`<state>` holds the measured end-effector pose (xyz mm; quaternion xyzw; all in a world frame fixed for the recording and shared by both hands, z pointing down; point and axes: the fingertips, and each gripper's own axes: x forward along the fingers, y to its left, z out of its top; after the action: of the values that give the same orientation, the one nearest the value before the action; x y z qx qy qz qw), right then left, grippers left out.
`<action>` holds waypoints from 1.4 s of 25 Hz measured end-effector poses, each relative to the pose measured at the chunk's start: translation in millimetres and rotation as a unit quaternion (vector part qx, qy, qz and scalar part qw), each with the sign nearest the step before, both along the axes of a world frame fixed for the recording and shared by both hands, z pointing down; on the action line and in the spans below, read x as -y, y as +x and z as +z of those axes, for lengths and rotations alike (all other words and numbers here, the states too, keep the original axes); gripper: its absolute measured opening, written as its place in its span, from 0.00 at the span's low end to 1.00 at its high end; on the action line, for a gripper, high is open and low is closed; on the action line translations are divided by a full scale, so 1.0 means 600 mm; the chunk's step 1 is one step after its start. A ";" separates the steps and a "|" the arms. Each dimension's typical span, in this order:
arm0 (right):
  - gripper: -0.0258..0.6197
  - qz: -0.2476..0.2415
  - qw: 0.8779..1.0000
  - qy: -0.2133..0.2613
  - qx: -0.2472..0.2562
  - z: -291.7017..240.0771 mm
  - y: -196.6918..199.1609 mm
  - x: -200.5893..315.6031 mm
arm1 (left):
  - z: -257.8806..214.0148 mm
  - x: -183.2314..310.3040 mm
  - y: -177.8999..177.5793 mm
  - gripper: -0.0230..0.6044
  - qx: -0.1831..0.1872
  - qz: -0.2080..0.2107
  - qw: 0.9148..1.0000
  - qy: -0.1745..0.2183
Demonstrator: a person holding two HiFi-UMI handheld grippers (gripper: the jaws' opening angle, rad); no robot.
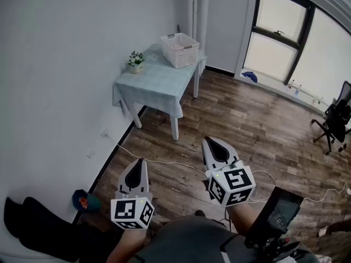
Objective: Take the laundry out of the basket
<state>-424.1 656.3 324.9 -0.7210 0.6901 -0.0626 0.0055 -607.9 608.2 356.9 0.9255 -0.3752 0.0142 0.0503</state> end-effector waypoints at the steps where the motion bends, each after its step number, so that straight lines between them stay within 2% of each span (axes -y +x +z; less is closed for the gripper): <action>1: 0.06 0.001 1.000 0.000 -0.001 -0.003 0.000 0.002 | -0.003 0.001 0.001 0.05 -0.001 0.002 1.000 0.001; 11: 0.06 -0.004 1.000 0.002 -0.013 -0.010 -0.016 0.018 | 0.000 0.013 -0.024 0.05 -0.011 -0.004 1.000 0.001; 19: 0.06 0.002 1.000 -0.005 -0.004 0.000 -0.036 0.037 | 0.015 0.025 -0.040 0.05 -0.014 0.014 1.000 -0.010; 25: 0.07 0.003 1.000 -0.018 -0.021 0.015 -0.059 0.057 | 0.035 0.057 -0.056 0.05 -0.028 0.027 0.999 -0.019; 31: 0.07 0.005 0.999 -0.026 -0.020 0.026 -0.027 0.085 | 0.045 0.083 -0.025 0.05 -0.027 0.045 0.998 -0.024; 35: 0.07 -0.009 1.000 -0.019 -0.009 0.037 0.014 0.138 | 0.039 0.131 0.011 0.05 -0.023 0.037 0.999 -0.013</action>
<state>-415.4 573.2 347.3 -0.7153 0.6952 -0.0697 -0.0148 -601.0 529.7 380.4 0.9381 -0.3392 -0.0006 0.0700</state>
